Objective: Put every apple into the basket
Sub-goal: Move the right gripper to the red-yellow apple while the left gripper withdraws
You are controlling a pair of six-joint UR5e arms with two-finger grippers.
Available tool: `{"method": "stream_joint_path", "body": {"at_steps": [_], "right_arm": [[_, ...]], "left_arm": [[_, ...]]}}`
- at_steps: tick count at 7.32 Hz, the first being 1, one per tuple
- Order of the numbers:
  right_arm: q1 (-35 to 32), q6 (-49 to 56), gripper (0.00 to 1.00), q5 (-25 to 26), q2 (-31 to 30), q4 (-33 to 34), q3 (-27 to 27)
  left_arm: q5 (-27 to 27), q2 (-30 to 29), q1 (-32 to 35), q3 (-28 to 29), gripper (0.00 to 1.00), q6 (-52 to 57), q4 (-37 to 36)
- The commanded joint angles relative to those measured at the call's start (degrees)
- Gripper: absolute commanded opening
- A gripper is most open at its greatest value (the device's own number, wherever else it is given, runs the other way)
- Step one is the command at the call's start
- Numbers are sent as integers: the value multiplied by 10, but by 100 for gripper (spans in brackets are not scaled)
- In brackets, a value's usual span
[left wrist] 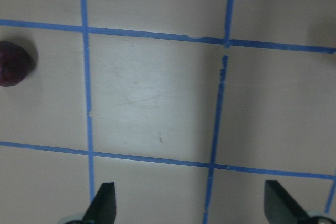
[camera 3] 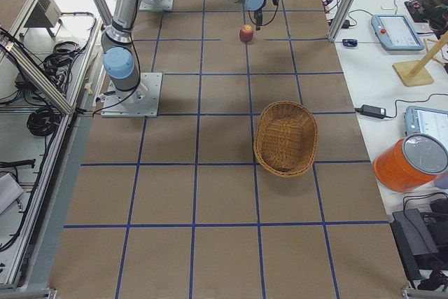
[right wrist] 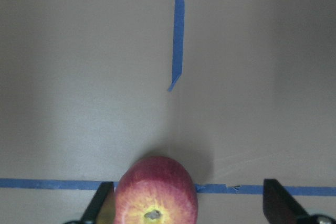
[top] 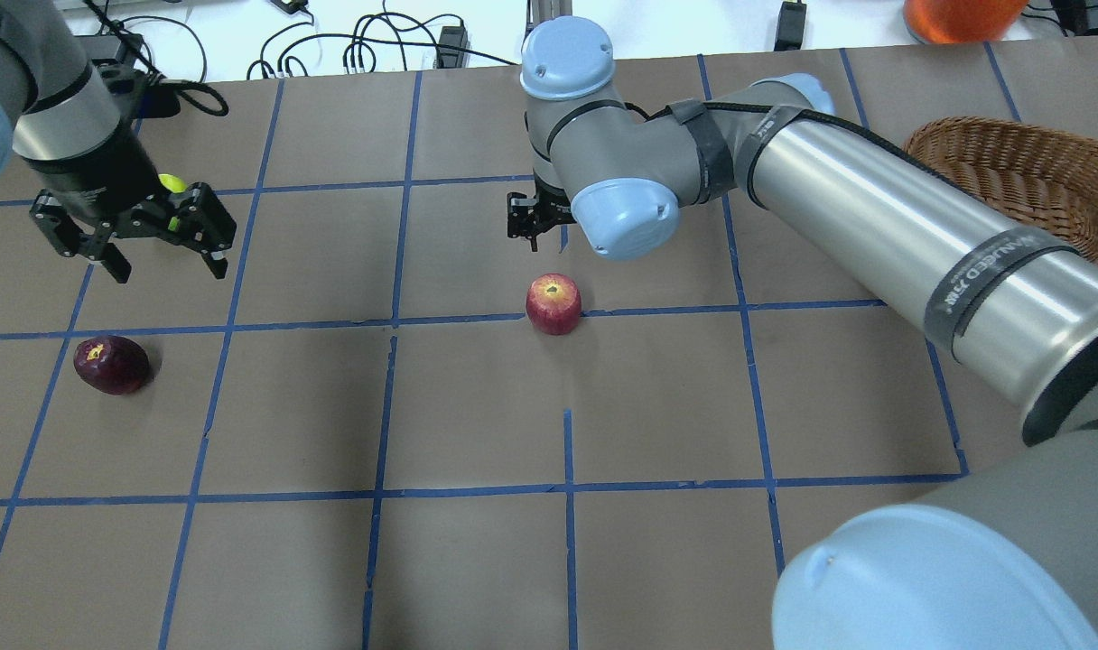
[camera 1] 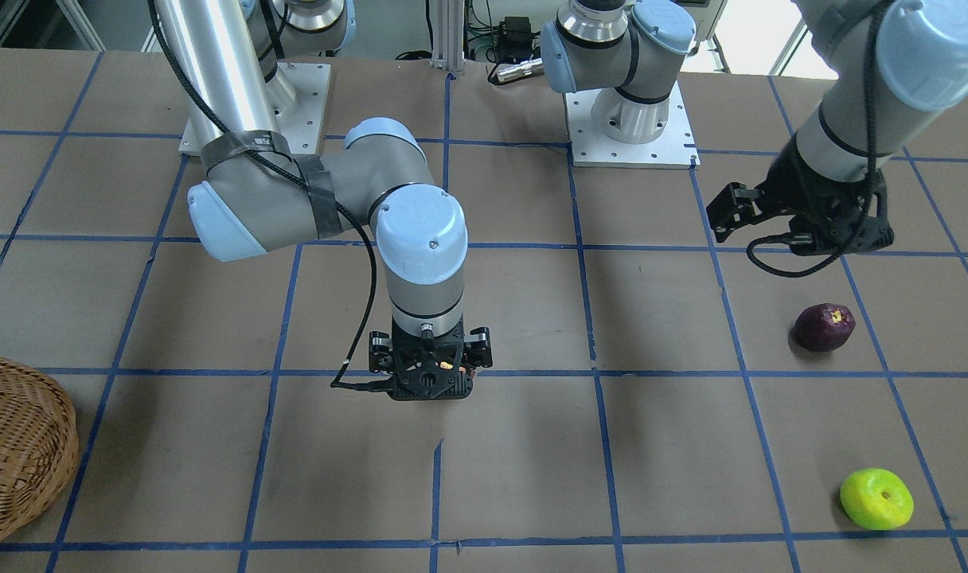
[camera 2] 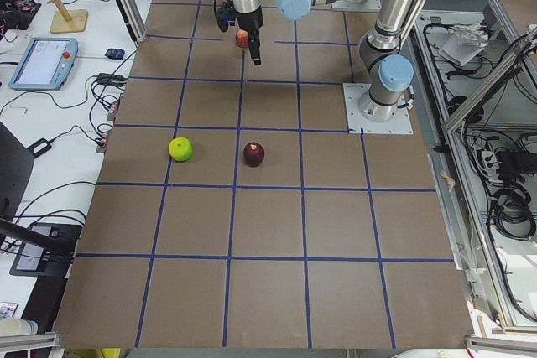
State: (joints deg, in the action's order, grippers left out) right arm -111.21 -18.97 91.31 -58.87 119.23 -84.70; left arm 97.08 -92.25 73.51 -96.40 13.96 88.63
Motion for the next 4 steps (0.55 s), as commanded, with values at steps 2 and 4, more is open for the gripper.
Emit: {"method": "stream_joint_path", "body": {"at_steps": [2, 4], "right_arm": [[-13, -24, 100, -8, 45, 2, -18], [-13, -21, 100, -10, 50, 6, -18]], "left_arm": [[6, -36, -135, -41, 100, 163, -88], [21, -74, -142, -48, 100, 200, -148]]}}
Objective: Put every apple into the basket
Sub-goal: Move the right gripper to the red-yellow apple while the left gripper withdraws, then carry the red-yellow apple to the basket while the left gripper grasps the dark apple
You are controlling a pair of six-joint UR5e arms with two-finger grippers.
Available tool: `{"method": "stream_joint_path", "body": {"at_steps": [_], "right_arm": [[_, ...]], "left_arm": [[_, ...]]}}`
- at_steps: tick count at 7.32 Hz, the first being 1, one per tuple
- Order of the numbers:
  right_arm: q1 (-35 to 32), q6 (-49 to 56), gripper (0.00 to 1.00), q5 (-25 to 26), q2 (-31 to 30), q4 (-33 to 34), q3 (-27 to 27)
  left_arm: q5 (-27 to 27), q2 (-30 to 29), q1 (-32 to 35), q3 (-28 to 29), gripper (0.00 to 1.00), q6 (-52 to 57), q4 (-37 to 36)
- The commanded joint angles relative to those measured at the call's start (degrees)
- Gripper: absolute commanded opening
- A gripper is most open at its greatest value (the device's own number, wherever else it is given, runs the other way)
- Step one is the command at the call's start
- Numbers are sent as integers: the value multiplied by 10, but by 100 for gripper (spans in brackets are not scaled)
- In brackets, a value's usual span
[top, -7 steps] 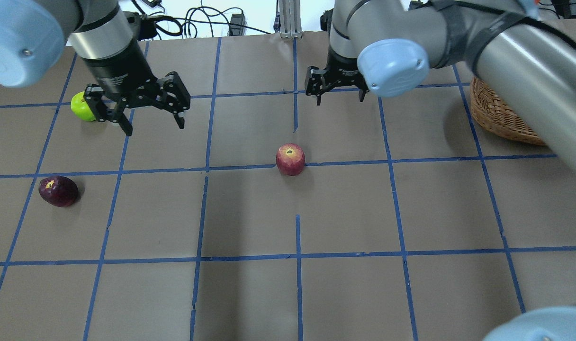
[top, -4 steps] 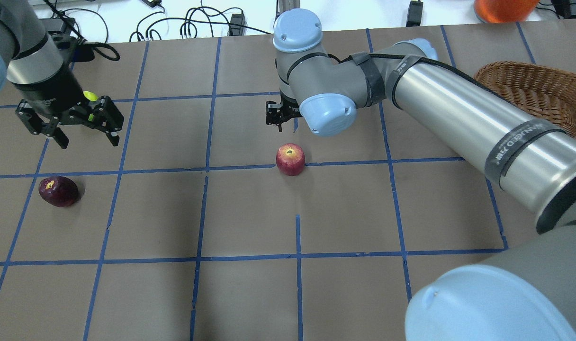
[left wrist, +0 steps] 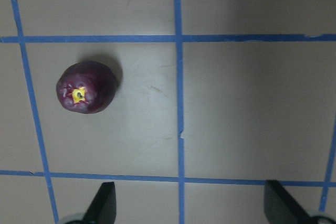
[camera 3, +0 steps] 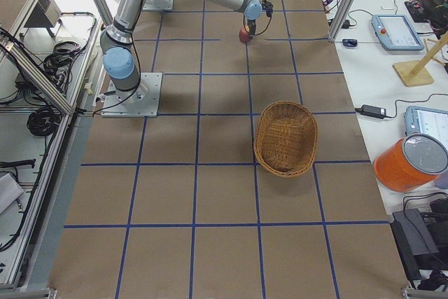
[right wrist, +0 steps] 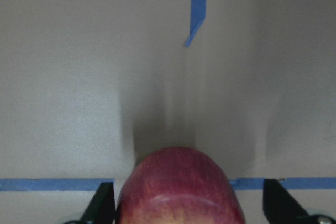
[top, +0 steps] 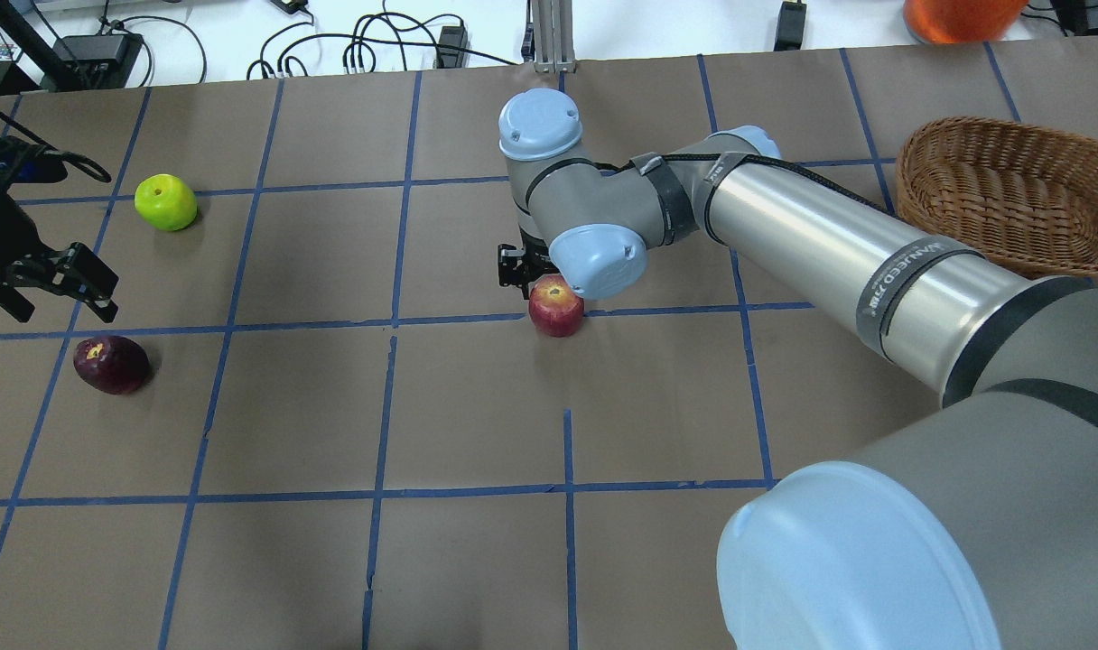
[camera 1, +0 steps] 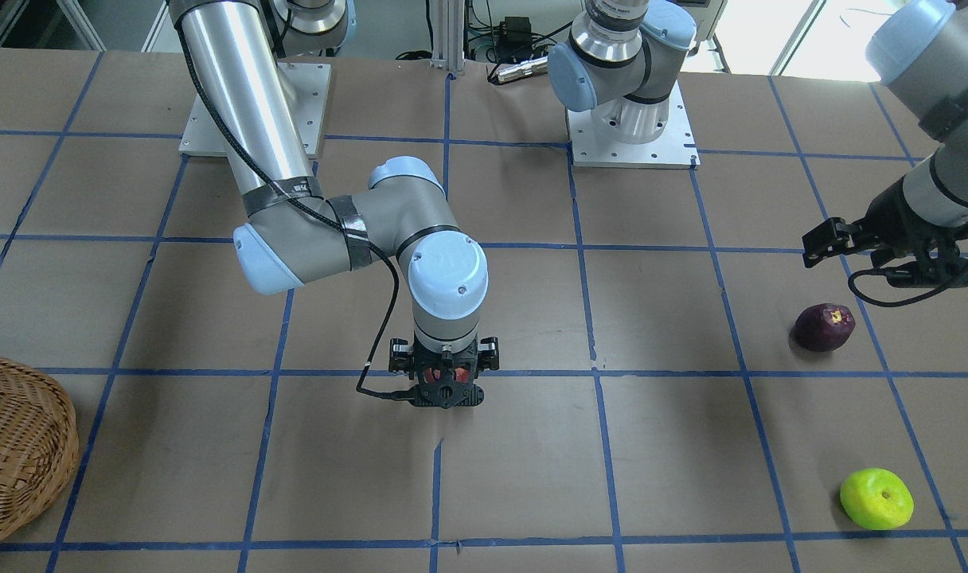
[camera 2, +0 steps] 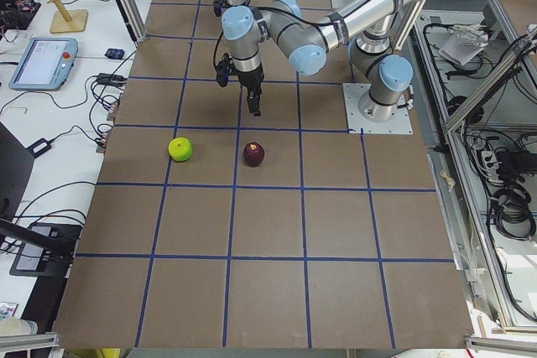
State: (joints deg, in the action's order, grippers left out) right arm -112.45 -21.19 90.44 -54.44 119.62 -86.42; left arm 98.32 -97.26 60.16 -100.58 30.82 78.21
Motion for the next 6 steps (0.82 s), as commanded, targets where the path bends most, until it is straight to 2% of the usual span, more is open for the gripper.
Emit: {"method": "stream_joint_path", "body": {"at_steps": [1, 2, 3, 4, 5, 6], "right_arm": [[0, 54, 63, 5, 6, 35, -2], [5, 62, 37, 0, 2, 30, -2], [12, 66, 15, 1, -9, -16, 10], [21, 96, 2, 26, -36, -58, 17], [65, 160, 0, 64, -52, -87, 22], [124, 204, 0, 62, -77, -107, 23]], "left_arm": [[5, -48, -27, -28, 100, 84, -109], [1, -76, -43, -46, 100, 106, -190], [0, -106, -45, -48, 100, 128, -216], [2, -128, -45, -46, 100, 132, -218], [2, -144, -45, -49, 100, 129, -206], [8, -159, -45, -48, 100, 129, -206]]}}
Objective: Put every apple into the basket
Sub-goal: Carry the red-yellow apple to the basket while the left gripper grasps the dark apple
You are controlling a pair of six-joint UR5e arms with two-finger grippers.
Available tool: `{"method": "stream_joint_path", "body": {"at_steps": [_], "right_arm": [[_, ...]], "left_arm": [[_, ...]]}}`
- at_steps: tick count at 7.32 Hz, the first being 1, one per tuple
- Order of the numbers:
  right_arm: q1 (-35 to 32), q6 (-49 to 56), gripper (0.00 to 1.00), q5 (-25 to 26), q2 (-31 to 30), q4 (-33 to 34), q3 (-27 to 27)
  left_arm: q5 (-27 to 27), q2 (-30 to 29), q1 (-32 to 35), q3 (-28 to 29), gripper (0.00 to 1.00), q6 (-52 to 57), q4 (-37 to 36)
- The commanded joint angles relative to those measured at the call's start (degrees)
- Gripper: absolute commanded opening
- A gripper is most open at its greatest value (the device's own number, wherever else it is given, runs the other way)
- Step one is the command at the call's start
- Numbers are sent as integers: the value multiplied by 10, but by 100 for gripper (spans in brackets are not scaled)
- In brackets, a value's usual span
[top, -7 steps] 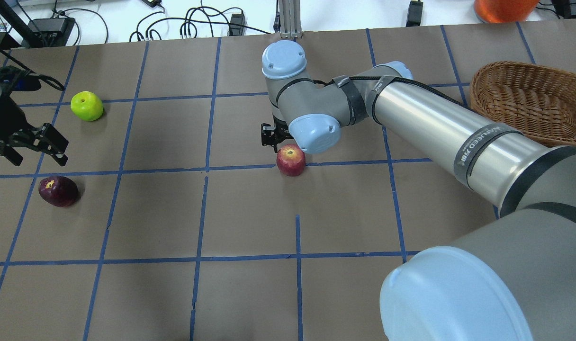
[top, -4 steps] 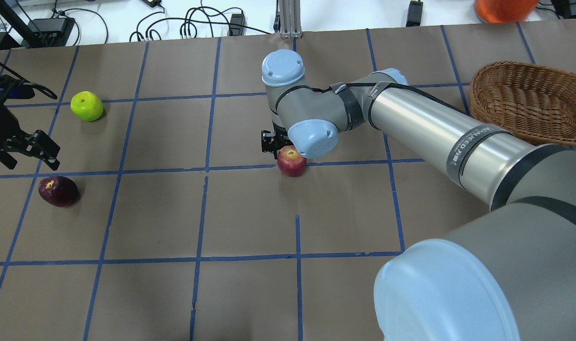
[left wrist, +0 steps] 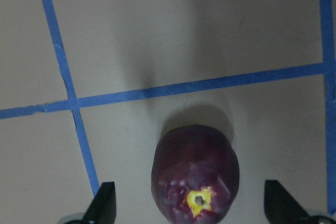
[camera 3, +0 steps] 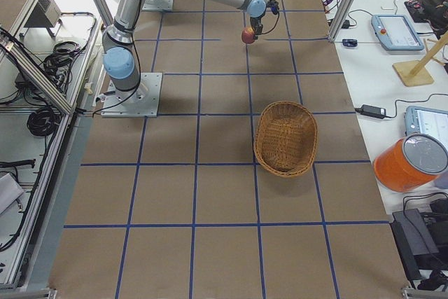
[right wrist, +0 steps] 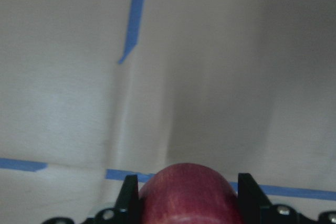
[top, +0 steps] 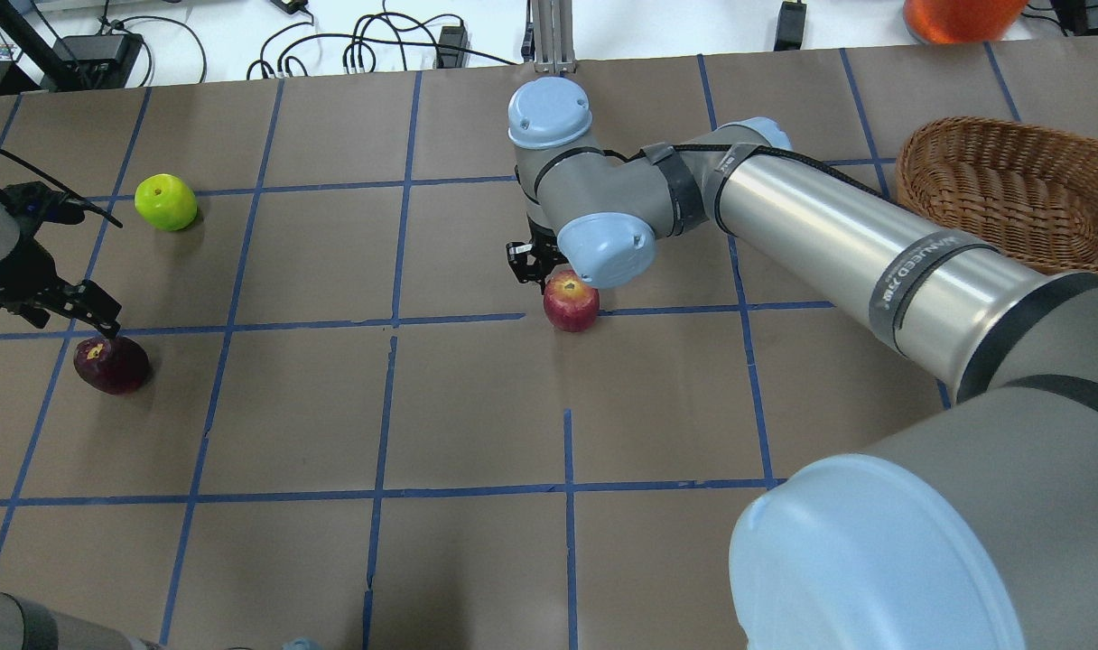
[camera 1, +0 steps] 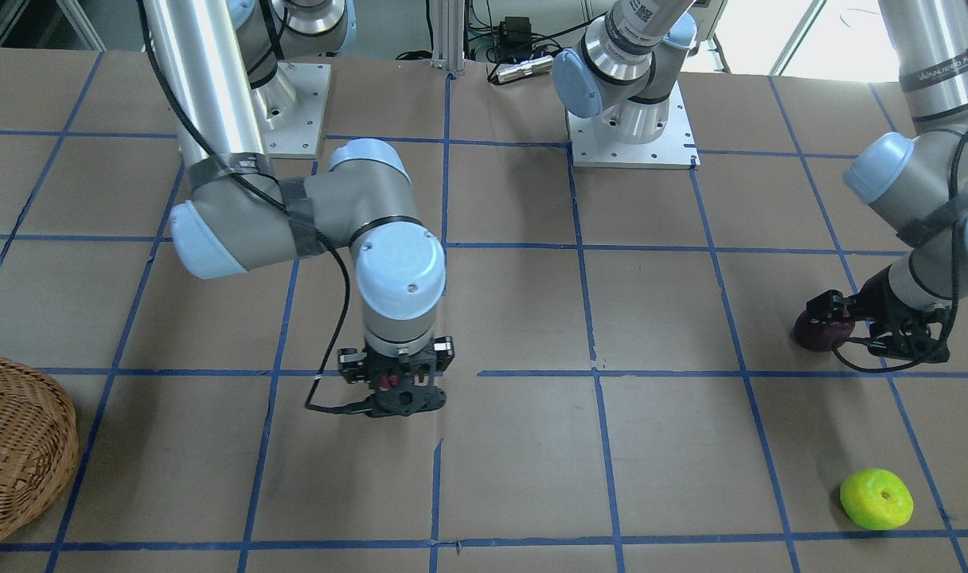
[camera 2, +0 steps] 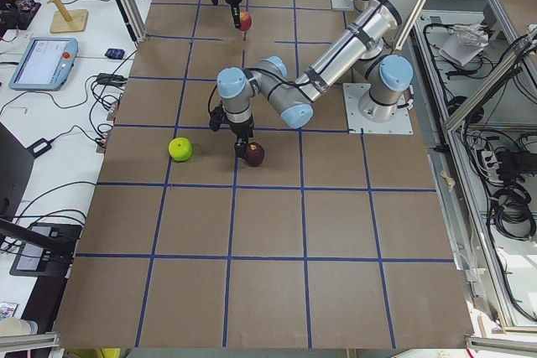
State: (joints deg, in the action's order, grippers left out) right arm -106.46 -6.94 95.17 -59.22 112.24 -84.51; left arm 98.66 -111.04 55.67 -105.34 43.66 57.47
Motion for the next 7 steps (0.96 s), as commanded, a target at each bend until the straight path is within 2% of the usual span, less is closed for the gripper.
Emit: {"method": "stream_joint_path", "body": {"at_steps": [1, 2, 3, 4, 5, 6, 7], "right_arm": [[120, 123, 0, 19, -46, -50, 5], [184, 184, 0, 22, -59, -50, 9], [256, 269, 0, 30, -60, -49, 19], [334, 379, 0, 33, -60, -41, 26], [399, 450, 0, 32, -55, -7, 29], [440, 500, 0, 31, -32, 48, 27], [452, 504, 0, 24, -7, 63, 32]], "left_arm": [[5, -29, -1, 0, 100, 1, 2], [6, -36, -1, -2, 100, 2, 2], [8, -33, 0, -2, 71, 3, 4], [25, -19, 3, 0, 25, -2, 31], [30, -7, 6, 14, 5, -27, 73], [14, 6, 13, 28, 4, -71, 96], [-41, 25, 51, 51, 4, -180, 165]]}}
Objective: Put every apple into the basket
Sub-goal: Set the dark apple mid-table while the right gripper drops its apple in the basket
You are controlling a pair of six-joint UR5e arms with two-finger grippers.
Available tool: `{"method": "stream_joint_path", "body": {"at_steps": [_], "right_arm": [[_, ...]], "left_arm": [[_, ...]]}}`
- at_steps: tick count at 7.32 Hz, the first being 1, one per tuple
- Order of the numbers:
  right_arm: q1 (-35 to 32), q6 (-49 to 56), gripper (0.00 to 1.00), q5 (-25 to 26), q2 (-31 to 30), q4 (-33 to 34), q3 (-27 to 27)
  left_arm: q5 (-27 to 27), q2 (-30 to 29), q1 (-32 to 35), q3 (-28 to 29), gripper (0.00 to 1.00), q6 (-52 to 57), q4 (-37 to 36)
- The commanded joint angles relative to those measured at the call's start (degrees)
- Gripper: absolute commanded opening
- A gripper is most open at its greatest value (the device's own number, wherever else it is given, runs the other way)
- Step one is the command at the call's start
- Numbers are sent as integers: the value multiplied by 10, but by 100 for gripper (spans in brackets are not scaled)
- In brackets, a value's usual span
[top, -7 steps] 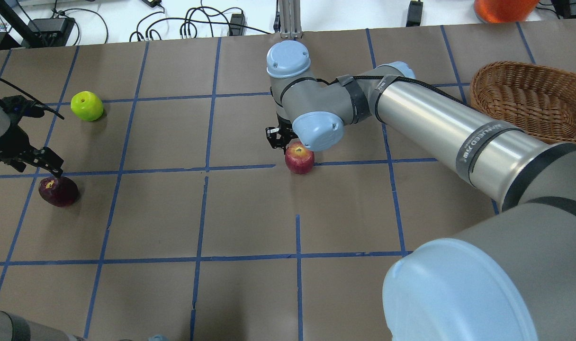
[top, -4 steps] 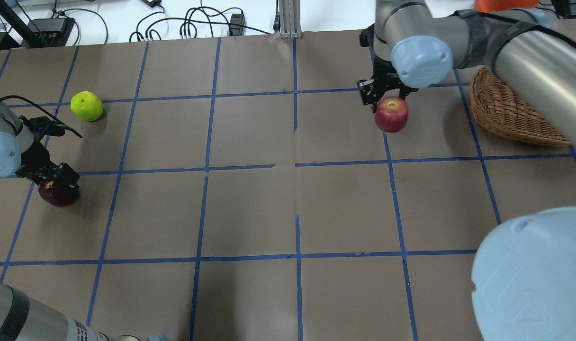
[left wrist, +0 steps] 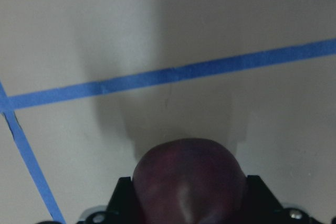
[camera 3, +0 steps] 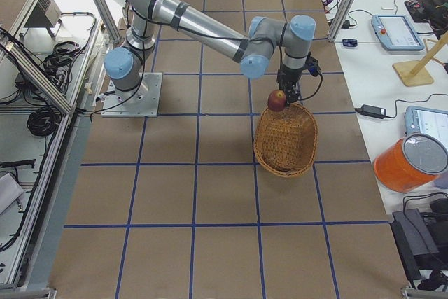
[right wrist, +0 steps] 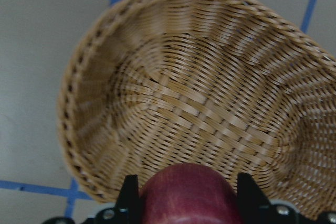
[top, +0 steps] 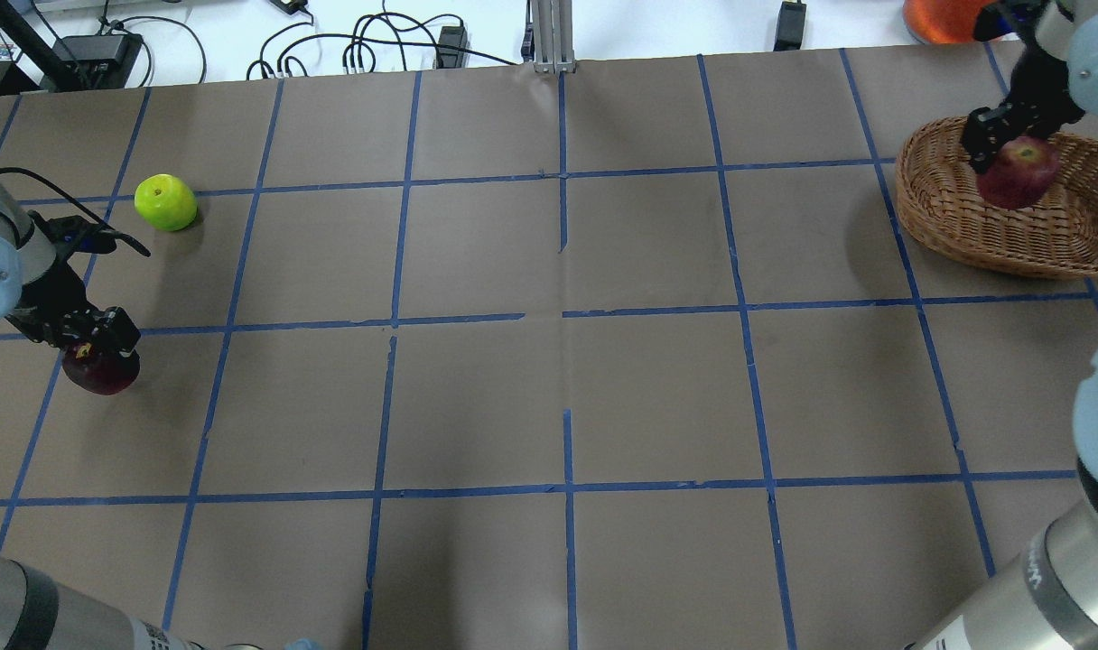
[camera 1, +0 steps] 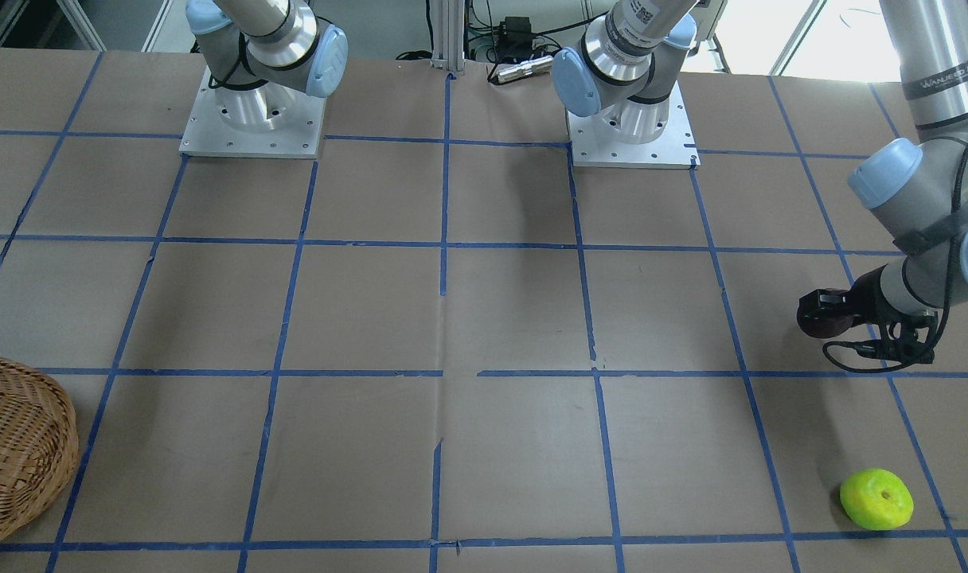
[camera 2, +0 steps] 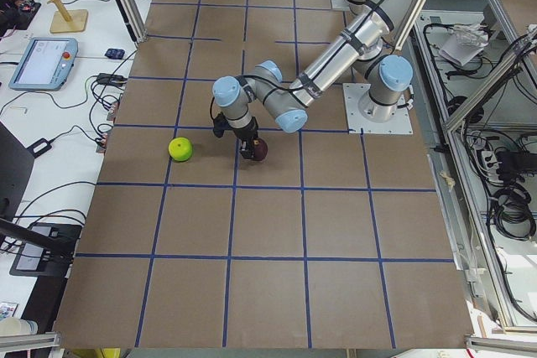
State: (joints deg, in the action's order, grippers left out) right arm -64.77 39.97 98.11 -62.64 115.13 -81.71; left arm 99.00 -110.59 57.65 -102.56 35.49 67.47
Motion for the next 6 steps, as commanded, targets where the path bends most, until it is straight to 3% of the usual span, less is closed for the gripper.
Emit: {"method": "stream_joint_path", "body": {"at_steps": [1, 2, 3, 4, 6], "right_arm": [[37, 48, 2, -5, 53, 38, 21], [44, 51, 56, -4, 73, 41, 49], [46, 45, 100, 1, 78, 34, 59], [47, 44, 100, 2, 79, 33, 64], [40, 43, 100, -4, 74, 27, 91]], "left_arm": [[-63, 38, 99, 46, 4, -216, 111], [-122, 38, 162, 62, 4, -341, 114], [-147, 25, 218, 77, 4, -439, 108], [-154, 18, 272, 84, 4, -533, 84], [-203, -16, 393, 88, 4, -588, 6]]}}
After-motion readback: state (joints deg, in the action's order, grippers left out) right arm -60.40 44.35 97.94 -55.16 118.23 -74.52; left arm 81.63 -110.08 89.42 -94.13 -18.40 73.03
